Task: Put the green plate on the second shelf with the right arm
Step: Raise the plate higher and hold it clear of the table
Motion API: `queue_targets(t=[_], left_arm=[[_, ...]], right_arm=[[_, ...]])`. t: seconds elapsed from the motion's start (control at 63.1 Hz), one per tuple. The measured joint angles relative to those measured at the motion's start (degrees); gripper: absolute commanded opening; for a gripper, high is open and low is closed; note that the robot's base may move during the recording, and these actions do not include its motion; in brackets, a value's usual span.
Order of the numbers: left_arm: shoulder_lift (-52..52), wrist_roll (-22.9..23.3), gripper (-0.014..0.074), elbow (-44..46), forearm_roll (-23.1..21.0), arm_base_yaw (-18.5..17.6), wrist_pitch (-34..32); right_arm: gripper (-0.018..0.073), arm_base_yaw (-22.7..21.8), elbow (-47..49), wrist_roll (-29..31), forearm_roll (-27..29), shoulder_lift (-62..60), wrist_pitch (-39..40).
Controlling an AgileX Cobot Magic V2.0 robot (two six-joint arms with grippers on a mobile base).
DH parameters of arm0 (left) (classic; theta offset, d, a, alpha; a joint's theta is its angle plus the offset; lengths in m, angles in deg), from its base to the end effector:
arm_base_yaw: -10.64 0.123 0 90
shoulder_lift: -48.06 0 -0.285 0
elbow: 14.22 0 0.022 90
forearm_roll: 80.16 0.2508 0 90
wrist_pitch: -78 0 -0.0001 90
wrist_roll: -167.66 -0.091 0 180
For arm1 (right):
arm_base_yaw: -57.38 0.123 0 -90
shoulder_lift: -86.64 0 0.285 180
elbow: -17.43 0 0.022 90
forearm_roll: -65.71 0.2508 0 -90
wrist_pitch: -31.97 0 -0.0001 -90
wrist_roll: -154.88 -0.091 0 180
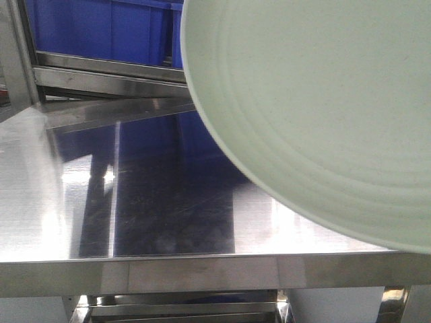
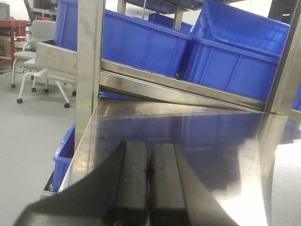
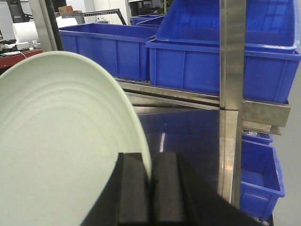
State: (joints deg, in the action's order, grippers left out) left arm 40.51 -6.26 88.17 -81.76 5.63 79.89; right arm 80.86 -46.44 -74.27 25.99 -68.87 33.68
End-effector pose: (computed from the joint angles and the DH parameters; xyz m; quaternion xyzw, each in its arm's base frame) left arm 0.0562 -0.0050 0.2081 -0.0157 0.6885 -0.0804 0.7206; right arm 0.0742 0.0340 0.2749 -0.0910 0.6826 0.2118 0.6935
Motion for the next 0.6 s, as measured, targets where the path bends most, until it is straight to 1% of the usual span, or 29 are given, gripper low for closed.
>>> queue_targets(t=[0.111, 0.254, 0.507, 0.602], left_arm=[[0.0, 0.0, 0.0130, 0.0, 0.0, 0.0, 0.0], [0.0, 0.0, 0.0130, 0.0, 0.0, 0.0, 0.0], [0.0, 0.0, 0.0130, 0.0, 0.0, 0.0, 0.0], [0.0, 0.0, 0.0130, 0.0, 0.0, 0.0, 0.0]], right_arm=[[0.0053, -0.8, 0.0, 0.0, 0.0, 0.0, 0.1], [0.0053, -4.0, 0.0, 0.0, 0.0, 0.0, 0.1], [0.0053, -14.1, 0.0, 0.0, 0.0, 0.0, 0.2], [0.0053, -15.6, 0.0, 0.0, 0.0, 0.0, 0.2]])
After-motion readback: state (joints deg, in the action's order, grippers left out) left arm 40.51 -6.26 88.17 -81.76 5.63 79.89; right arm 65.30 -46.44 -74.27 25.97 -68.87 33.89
